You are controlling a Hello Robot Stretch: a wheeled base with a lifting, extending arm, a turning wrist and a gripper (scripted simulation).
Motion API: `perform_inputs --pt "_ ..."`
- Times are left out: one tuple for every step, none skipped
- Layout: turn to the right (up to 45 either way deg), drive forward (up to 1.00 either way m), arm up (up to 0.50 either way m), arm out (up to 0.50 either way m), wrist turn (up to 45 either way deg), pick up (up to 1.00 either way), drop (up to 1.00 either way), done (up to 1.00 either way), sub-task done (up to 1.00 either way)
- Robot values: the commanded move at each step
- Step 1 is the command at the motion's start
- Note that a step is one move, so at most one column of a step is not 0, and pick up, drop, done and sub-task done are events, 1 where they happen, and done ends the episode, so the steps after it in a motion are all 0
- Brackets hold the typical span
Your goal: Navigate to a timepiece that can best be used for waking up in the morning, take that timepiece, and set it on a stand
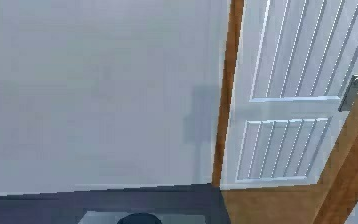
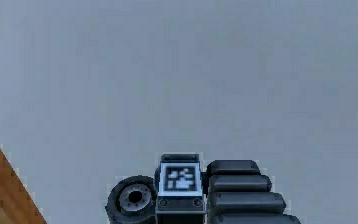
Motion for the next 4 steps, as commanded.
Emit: perform_inputs --pt "0.0 0.55 0.00 0.00 0.0 0.00 0.00 0.00 0.00" --pt "33.0 0.00 0.00 0.00 0.0 0.00 0.00 0.00 0.00" --pt "0.0 0.25 0.00 0.00 0.0 0.00 0.00 0.00 0.00" --pt "45.0 0.00 0.00 0.00 0.0 0.00 0.00 0.00 0.00"
